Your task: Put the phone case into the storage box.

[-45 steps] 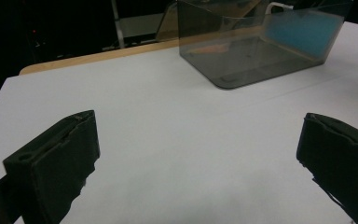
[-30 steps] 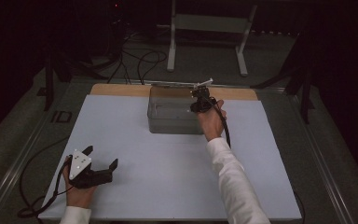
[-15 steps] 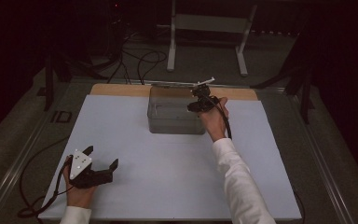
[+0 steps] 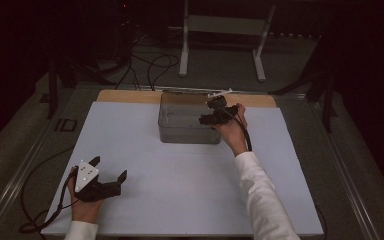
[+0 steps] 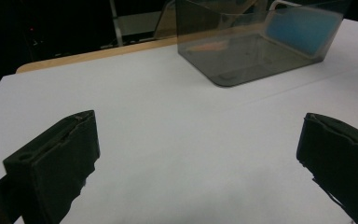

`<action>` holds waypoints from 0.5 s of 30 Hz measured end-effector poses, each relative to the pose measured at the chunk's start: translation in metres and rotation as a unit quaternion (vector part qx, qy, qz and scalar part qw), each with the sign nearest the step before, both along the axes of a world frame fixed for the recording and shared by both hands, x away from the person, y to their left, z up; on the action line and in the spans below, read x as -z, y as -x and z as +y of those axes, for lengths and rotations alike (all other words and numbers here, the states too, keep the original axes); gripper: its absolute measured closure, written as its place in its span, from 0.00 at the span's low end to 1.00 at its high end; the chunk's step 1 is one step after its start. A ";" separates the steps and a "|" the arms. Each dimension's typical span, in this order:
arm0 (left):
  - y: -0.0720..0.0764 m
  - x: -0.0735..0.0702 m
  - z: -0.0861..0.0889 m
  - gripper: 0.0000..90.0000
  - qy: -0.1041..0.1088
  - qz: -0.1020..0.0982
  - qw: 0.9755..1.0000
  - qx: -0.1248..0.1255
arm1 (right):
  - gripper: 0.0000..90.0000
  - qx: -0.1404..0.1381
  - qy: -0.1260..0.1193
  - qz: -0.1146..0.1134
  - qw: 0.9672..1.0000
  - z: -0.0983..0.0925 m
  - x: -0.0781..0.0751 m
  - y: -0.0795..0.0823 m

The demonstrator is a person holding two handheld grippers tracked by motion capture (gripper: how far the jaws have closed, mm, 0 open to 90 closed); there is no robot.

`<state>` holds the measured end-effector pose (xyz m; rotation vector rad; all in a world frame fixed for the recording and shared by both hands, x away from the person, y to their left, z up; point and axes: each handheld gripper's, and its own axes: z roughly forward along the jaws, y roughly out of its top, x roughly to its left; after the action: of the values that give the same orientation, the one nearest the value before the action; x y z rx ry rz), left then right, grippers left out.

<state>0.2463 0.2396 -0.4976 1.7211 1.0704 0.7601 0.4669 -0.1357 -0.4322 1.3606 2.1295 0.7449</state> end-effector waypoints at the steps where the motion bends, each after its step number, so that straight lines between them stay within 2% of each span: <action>1: 0.000 0.000 0.000 0.00 0.000 0.000 1.000 0.000 | 0.14 -0.005 -0.004 -0.003 1.000 -0.002 0.000 0.001; 8: 0.000 0.000 0.000 0.00 0.000 0.000 1.000 -0.002 | 0.12 -0.036 -0.024 -0.028 0.999 -0.012 0.000 0.010; 11: 0.000 0.000 0.000 0.00 0.001 0.001 1.000 -0.001 | 0.12 -0.042 -0.010 -0.035 0.998 -0.016 0.000 0.014; 15: 0.000 0.000 0.000 0.00 0.002 0.003 1.000 0.000 | 0.12 -0.049 -0.028 -0.039 0.998 -0.022 0.000 0.020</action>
<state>0.2467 0.2394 -0.4977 1.7208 1.0755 0.7546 0.4465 -0.1578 -0.4323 1.2406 2.1410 0.8879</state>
